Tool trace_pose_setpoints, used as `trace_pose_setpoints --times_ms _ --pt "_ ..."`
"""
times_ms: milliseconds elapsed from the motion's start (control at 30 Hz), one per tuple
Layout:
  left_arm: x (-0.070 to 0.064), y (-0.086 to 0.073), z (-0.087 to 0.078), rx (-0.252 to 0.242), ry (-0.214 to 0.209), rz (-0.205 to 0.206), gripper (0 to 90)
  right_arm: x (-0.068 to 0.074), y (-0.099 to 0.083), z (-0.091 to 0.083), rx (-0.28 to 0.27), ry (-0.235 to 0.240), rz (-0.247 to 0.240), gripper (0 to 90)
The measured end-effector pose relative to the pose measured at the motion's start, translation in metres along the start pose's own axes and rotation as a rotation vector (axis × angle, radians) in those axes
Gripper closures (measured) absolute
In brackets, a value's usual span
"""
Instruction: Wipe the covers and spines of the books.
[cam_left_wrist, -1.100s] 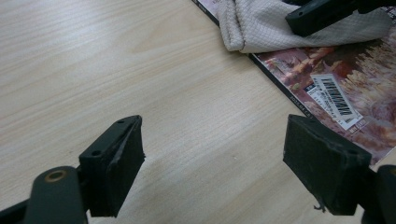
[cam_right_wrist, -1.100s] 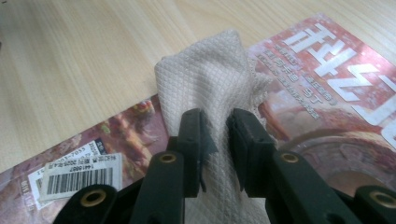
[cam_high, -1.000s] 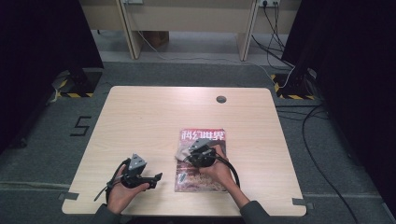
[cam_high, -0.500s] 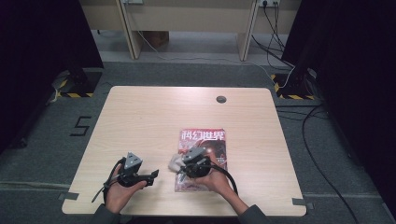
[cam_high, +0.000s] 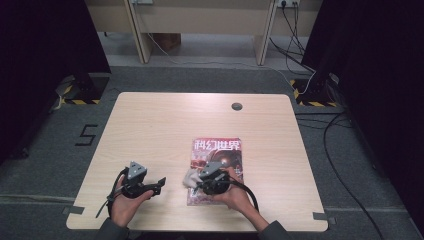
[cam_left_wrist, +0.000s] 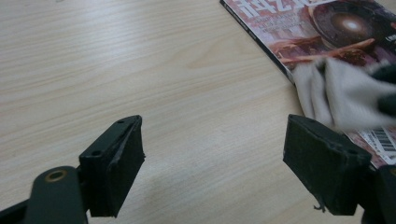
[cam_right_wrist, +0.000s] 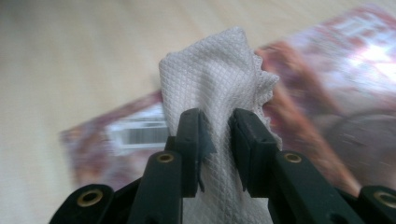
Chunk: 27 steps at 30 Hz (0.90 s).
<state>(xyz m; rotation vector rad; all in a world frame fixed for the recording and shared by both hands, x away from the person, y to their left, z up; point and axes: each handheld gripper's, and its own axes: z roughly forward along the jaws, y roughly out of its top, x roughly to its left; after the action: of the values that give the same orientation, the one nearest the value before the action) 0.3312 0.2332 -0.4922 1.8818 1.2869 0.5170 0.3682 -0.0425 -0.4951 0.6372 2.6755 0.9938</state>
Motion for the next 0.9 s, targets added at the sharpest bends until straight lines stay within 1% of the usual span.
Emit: trace_pose_setpoints --times_ms 33,67,100,133,167,200,267,333,367,400,433,467,533,567,600,667,700,767,800,833,867,900 --pt "0.001 0.0 0.0 -0.003 0.003 -0.008 19.6 0.0 0.0 0.0 0.0 0.0 0.0 72.6" --pt "0.002 0.0 -0.001 -0.006 0.004 -0.013 19.6 0.014 0.0 0.001 -0.016 0.035 -0.02 72.5" --pt "0.002 0.0 -0.001 -0.007 0.005 -0.015 19.6 0.021 0.001 0.002 -0.016 0.052 -0.032 72.5" --pt "0.002 0.0 -0.002 -0.01 0.007 -0.017 19.6 0.021 0.001 0.002 -0.016 0.052 -0.032 72.5" --pt "0.002 0.0 -0.002 -0.012 0.005 -0.018 19.6 0.028 0.002 0.002 -0.018 0.065 -0.042 72.5" --pt "0.002 0.0 -0.002 -0.012 0.004 -0.018 19.6 0.033 0.002 0.002 -0.018 0.066 -0.059 72.6" --pt "0.001 0.0 -0.002 -0.008 0.001 -0.013 19.6 0.039 0.002 0.001 -0.014 0.054 -0.08 72.6" --pt "0.0 0.0 -0.002 -0.011 -0.001 -0.014 19.6 0.036 0.0 0.001 -0.024 0.071 -0.073 72.3" --pt "0.001 0.0 -0.002 -0.012 0.002 -0.016 19.6 0.033 0.0 0.001 -0.023 0.085 -0.053 72.1" --pt "0.002 0.0 -0.002 -0.016 0.006 -0.021 19.6 0.026 -0.002 -0.001 -0.019 0.063 -0.038 71.9" --pt "0.002 0.0 -0.002 -0.016 0.006 -0.021 19.6 0.026 -0.002 -0.001 -0.019 0.063 -0.038 71.9" --pt "0.003 0.0 -0.002 -0.014 0.007 -0.021 19.6 0.021 -0.004 -0.003 -0.015 0.057 -0.02 71.9" --pt "0.003 0.0 -0.003 -0.018 0.012 -0.027 19.6 0.02 -0.004 -0.003 -0.014 0.054 -0.014 72.0" --pt "0.003 0.0 -0.003 -0.018 0.012 -0.03 19.6 0.023 -0.004 -0.003 -0.014 0.049 -0.021 72.3" --pt "0.003 0.0 -0.003 -0.019 0.012 -0.029 19.6 0.026 -0.003 -0.003 -0.006 0.039 -0.034 72.4" --pt "0.003 0.0 -0.003 -0.018 0.012 -0.026 19.6 0.036 -0.002 -0.003 -0.01 0.07 -0.05 72.4" --pt "0.002 0.0 -0.003 -0.019 0.013 -0.027 19.6 0.042 -0.002 -0.003 -0.01 0.075 -0.056 72.5" --pt "0.002 -0.001 -0.003 -0.019 0.013 -0.024 19.6 0.048 -0.001 -0.003 -0.006 0.069 -0.089 72.5" --pt "0.002 -0.001 -0.003 -0.021 0.014 -0.024 19.6 0.047 -0.002 -0.003 -0.008 0.078 -0.078 72.3" --pt "0.002 -0.001 -0.003 -0.021 0.012 -0.024 19.6 0.047 -0.002 -0.003 -0.008 0.078 -0.078 72.3" --pt "0.002 -0.001 -0.003 -0.021 0.012 -0.023 19.6 0.044 -0.003 -0.003 -0.013 0.089 -0.069 72.2" --pt "0.002 -0.001 -0.003 -0.018 0.011 -0.022 19.6 0.038 -0.005 -0.005 -0.005 0.076 -0.053 71.9"
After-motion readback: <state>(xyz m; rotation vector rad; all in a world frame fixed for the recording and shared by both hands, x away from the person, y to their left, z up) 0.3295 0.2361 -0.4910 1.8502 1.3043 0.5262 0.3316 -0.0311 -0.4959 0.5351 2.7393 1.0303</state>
